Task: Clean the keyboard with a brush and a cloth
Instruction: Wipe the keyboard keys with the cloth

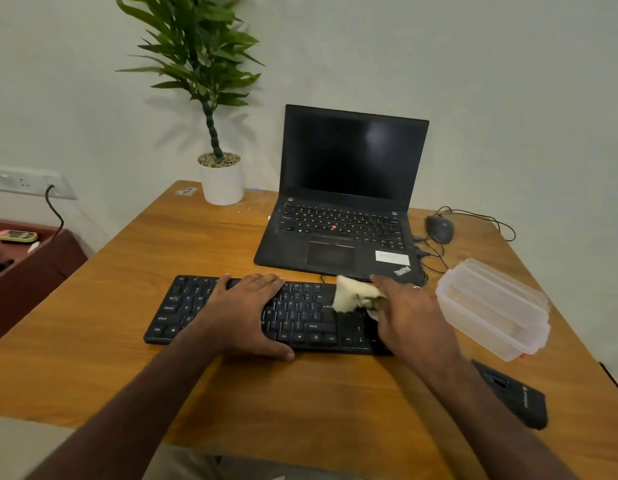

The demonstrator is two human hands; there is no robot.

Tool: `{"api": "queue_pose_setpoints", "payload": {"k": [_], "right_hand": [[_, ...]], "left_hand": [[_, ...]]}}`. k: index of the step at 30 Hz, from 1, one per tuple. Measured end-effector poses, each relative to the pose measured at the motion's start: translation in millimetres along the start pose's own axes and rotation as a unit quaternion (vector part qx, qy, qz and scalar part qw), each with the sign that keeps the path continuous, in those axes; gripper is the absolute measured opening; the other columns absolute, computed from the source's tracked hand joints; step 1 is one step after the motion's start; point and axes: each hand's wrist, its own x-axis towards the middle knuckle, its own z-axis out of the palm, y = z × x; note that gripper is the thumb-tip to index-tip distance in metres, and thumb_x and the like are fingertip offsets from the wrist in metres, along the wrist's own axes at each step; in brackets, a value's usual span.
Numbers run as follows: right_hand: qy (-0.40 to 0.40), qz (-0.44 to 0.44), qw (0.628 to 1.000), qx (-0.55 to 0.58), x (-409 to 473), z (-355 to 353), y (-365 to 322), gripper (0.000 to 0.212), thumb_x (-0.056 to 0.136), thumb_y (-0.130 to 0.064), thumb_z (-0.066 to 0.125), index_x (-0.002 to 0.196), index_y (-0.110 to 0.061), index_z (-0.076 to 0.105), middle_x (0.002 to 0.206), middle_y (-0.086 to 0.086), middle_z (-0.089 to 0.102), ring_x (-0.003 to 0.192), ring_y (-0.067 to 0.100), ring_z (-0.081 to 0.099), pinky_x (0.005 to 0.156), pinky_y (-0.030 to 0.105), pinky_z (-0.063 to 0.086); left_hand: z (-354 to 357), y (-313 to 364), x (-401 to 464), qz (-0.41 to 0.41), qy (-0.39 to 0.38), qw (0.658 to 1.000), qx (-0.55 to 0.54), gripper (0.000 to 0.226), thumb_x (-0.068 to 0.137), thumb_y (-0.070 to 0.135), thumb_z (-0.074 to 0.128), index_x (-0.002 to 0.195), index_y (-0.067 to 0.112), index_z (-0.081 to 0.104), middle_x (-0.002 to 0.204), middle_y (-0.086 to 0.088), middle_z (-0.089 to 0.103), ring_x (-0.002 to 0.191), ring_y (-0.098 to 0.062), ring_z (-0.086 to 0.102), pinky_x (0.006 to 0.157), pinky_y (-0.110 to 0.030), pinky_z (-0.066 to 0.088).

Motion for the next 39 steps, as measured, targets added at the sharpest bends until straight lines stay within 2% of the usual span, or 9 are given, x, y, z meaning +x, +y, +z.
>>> {"api": "queue_pose_setpoints", "payload": {"k": [3,5,8,14,19,23,28,36,39], "right_hand": [[-0.012,-0.026,0.999,0.022,-7,15,-24,0.048,0.100,-0.023,0.054,0.146,-0.028,0.047,0.135,-0.003,0.062,0.120,0.016,0.057,0.104,0.035,0.047],[-0.080,-0.077,0.994,-0.005,-11,25,-32,0.053,0.100,-0.019,0.053,0.149,-0.034,0.040,0.153,-0.010,0.046,0.142,0.012,0.038,0.122,0.038,0.028],[-0.120,-0.107,0.987,-0.030,-13,24,-30,0.057,0.101,-0.012,0.049,0.151,-0.035,0.036,0.159,-0.014,0.035,0.150,0.009,0.021,0.123,0.037,0.012],[-0.114,-0.094,0.987,-0.068,-10,11,-6,0.041,0.099,-0.023,0.055,0.138,-0.032,0.055,0.139,-0.008,0.058,0.131,0.013,0.043,0.113,0.033,0.035],[-0.048,0.063,0.997,0.000,6,3,5,0.041,0.092,-0.011,0.059,0.130,-0.026,0.064,0.126,0.003,0.066,0.116,0.019,0.054,0.100,0.037,0.049],[-0.045,0.000,0.998,0.050,-3,13,-30,0.046,0.097,-0.015,0.058,0.141,-0.029,0.053,0.140,-0.003,0.057,0.130,0.017,0.046,0.113,0.035,0.039],[-0.120,-0.062,0.990,-0.040,-14,10,-27,0.047,0.103,-0.013,0.042,0.148,-0.029,0.044,0.154,-0.009,0.044,0.141,0.016,0.031,0.118,0.032,0.026],[-0.101,0.028,0.994,-0.041,-30,-3,26,0.045,0.101,-0.013,0.048,0.142,-0.031,0.052,0.150,-0.013,0.048,0.140,0.015,0.032,0.117,0.030,0.027],[-0.069,0.102,0.992,0.000,-23,-3,29,0.043,0.095,-0.007,0.056,0.133,-0.028,0.062,0.130,-0.001,0.062,0.116,0.016,0.047,0.100,0.028,0.040]], "left_hand": [[0,-4,0,0.001,0.008,1.000,-0.004,0.138,0.047,0.102,0.042,0.159,0.031,0.002,0.166,0.011,0.008,0.152,-0.009,0.007,0.122,-0.057,-0.002],[0,-8,-2,-0.002,0.008,1.000,-0.004,0.138,0.047,0.102,0.041,0.159,0.032,0.003,0.166,0.011,0.008,0.152,-0.009,0.007,0.122,-0.056,-0.002],[0,-15,-4,-0.003,0.014,1.000,0.000,0.139,0.046,0.103,0.040,0.159,0.032,0.002,0.166,0.012,0.007,0.152,-0.008,0.006,0.123,-0.053,-0.002],[1,-17,-3,-0.004,0.007,1.000,-0.005,0.142,0.039,0.105,0.030,0.158,0.033,0.000,0.166,0.012,0.006,0.152,-0.008,0.006,0.122,-0.055,-0.002],[-2,-12,-3,-0.001,-0.010,1.000,0.000,0.139,0.046,0.103,0.040,0.158,0.033,-0.003,0.167,0.009,0.003,0.152,-0.012,0.003,0.120,-0.061,-0.005],[3,5,8,0.018,-0.007,1.000,0.017,0.140,0.049,0.105,0.039,0.158,0.030,-0.007,0.166,0.006,0.000,0.152,-0.016,0.000,0.115,-0.071,-0.006],[-2,5,11,0.008,-0.014,1.000,-0.005,0.144,0.047,0.101,0.049,0.159,0.026,-0.002,0.166,0.006,0.007,0.152,-0.014,0.005,0.120,-0.061,-0.003],[-9,3,9,0.015,-0.028,0.999,-0.017,0.145,0.043,0.100,0.053,0.158,0.028,0.002,0.166,0.007,0.009,0.152,-0.014,0.009,0.122,-0.057,-0.001],[-10,5,9,0.014,-0.032,0.999,-0.019,0.147,0.040,0.101,0.047,0.158,0.027,0.002,0.166,0.007,0.009,0.151,-0.014,0.009,0.122,-0.057,0.000]]}}
